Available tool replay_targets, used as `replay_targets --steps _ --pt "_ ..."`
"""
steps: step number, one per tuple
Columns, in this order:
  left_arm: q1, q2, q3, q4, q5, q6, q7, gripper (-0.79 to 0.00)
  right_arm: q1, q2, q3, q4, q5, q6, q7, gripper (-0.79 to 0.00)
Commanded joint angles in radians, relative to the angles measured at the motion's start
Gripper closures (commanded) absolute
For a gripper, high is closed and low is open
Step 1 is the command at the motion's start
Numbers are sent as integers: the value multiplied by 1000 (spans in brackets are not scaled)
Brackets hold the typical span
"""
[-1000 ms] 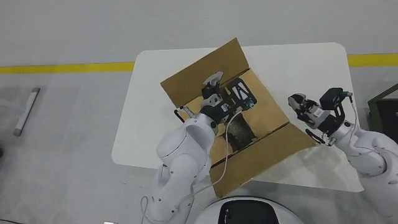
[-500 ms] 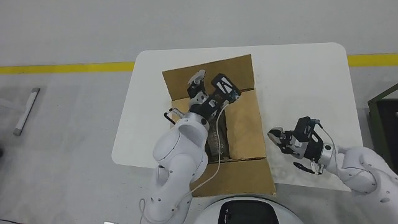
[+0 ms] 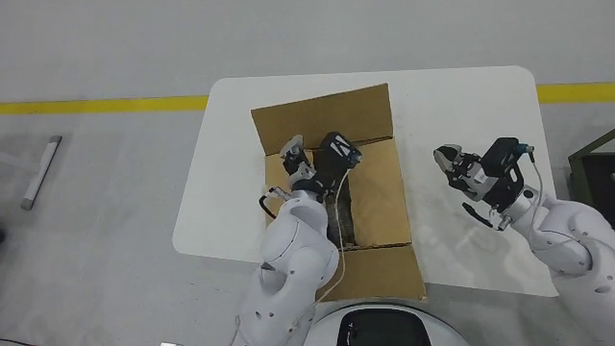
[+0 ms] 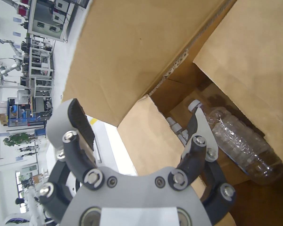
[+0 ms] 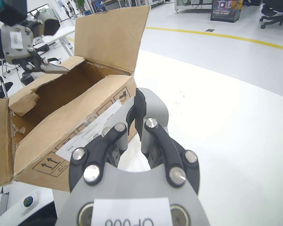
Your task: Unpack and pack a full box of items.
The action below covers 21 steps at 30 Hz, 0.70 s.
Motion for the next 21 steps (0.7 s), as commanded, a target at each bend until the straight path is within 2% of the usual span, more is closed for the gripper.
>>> replay_targets --steps 1,9,10,11,13,14,15,21 --pt "-6 -1 8 40 56 15 -14 -785 6 -1 -5 2 0 -3 -8 0" --pt "-24 -7 17 139 107 36 -29 -785 6 0 2 14 6 -26 -23 0" --pt "-28 -8 18 149 121 39 -30 -690 5 0 3 17 7 -29 -23 0" --pt "-32 -9 19 158 132 42 -29 -554 3 0 3 17 8 -32 -23 0" --pt "-38 -9 23 171 155 41 -25 -231 0 0 4 19 10 -37 -22 0" --pt "-40 -10 25 175 168 43 -24 -31 -1 0 4 19 11 -39 -22 0" --pt "-43 -10 27 179 185 38 -23 0 -1 0 5 19 11 -39 -22 0" --pt "-43 -10 13 173 231 34 -8 0 0 1 9 18 19 -41 -17 0"
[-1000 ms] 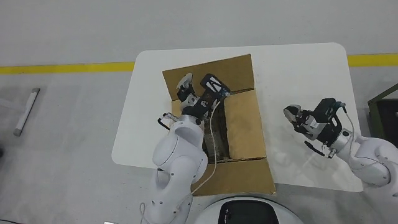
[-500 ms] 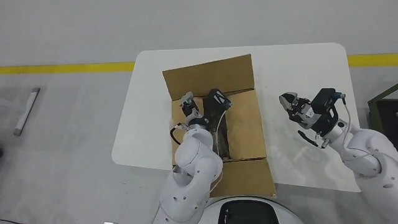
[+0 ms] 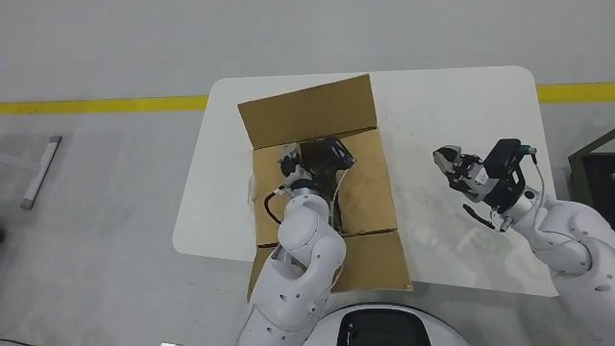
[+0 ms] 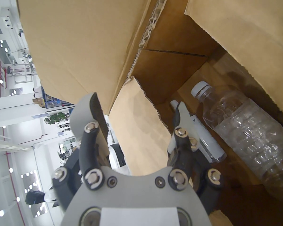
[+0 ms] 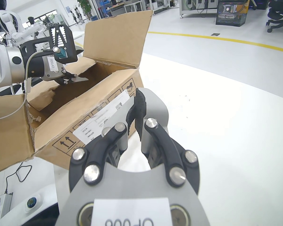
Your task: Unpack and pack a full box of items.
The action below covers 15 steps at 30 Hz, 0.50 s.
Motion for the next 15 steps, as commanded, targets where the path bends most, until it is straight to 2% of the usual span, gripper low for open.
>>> replay_targets --steps 1,11,15 --pt "3 0 -6 -8 7 -3 7 0 1 0 1 0 3 1 2 0" --pt "14 -1 -34 -49 25 -12 46 0 16 -3 -12 -14 8 19 12 0" --pt "21 -6 -39 -83 -32 5 94 0 20 -4 -15 -16 9 25 12 0"
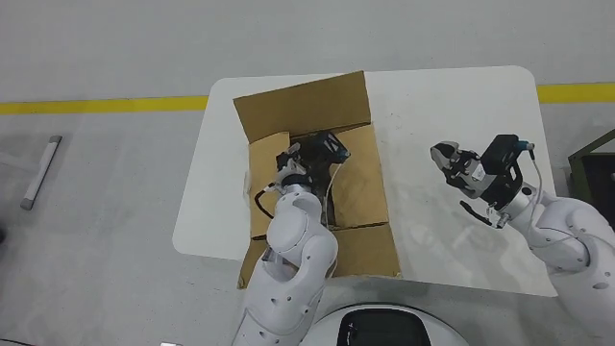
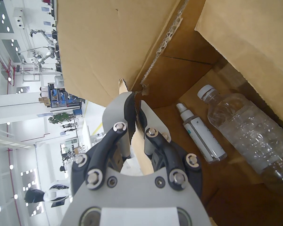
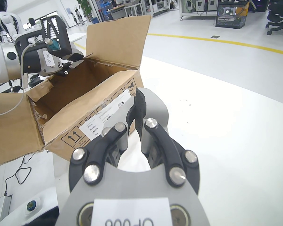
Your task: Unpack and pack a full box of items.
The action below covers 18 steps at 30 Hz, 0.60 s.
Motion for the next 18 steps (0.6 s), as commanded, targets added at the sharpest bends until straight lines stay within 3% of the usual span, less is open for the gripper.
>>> replay_targets --steps 1,9,18 --pt "5 -4 0 -23 -51 12 22 0 2 0 1 -3 3 2 0 0" --pt "6 -23 22 -97 -225 47 45 0 2 1 29 -31 44 -9 -11 0" --pt "-16 -32 18 -105 -275 44 39 0 36 -1 -18 -86 104 -62 45 0"
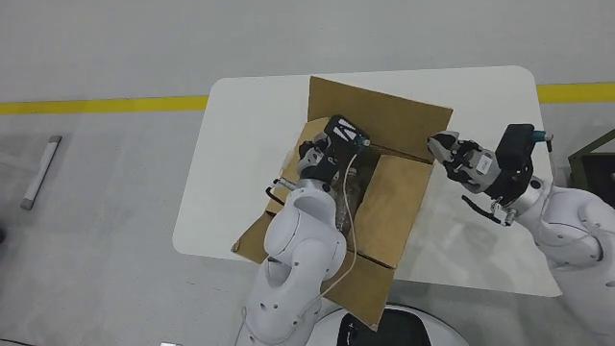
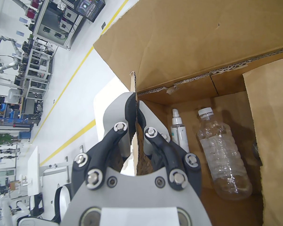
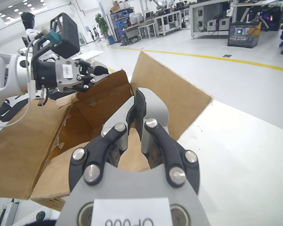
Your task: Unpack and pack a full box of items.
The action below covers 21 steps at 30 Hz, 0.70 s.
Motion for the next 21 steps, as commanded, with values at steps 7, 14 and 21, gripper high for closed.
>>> replay_targets --steps 7,14,21 --pt "-15 -2 -15 -5 -5 -15 6 0 67 -12 -131 70 -21 5 88 0" --pt "-43 4 -39 -8 78 -53 17 -785 112 -17 -169 127 -47 28 127 0" --pt "-78 14 -88 16 173 -77 63 -785 128 -17 -168 130 -50 30 134 0"
